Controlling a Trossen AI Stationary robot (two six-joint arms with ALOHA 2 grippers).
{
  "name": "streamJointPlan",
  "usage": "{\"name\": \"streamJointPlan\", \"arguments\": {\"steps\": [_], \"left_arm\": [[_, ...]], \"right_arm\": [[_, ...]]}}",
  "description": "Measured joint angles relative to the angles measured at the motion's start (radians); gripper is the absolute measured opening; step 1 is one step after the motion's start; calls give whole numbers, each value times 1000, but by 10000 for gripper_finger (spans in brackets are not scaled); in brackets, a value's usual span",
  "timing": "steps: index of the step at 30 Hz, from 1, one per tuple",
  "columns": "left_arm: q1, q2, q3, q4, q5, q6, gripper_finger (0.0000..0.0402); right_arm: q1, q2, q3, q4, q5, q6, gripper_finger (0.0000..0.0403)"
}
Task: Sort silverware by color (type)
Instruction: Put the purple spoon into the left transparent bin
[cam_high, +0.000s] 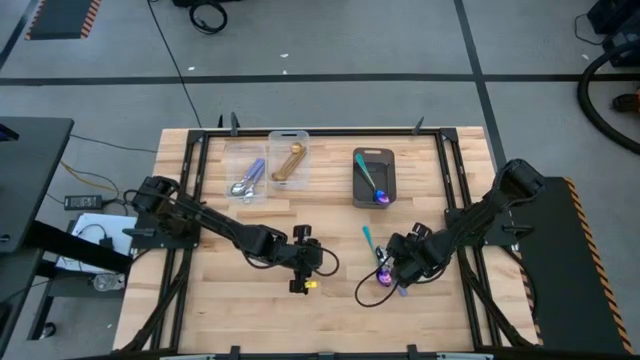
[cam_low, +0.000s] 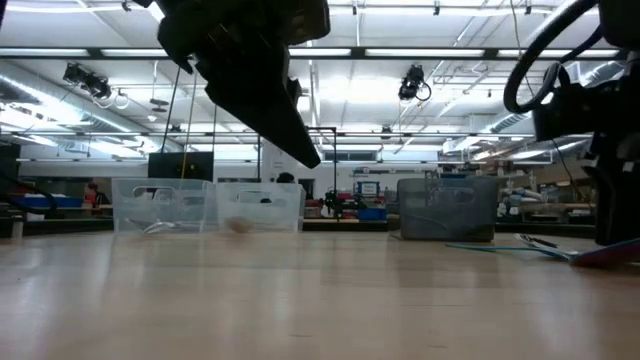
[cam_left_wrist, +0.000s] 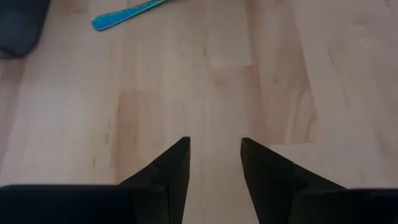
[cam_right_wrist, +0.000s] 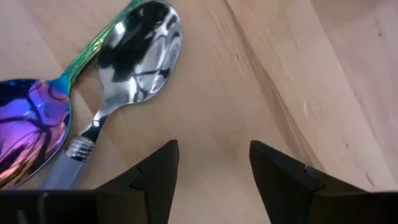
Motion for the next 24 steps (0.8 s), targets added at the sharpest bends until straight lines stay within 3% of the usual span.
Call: {"name": "streamJointPlan", "arguments": {"steps": [24], "left_arm": [[17,-2,0,-3,0,2,149]], "right_arm": [[40,-9,84,35,22,48,210]]}}
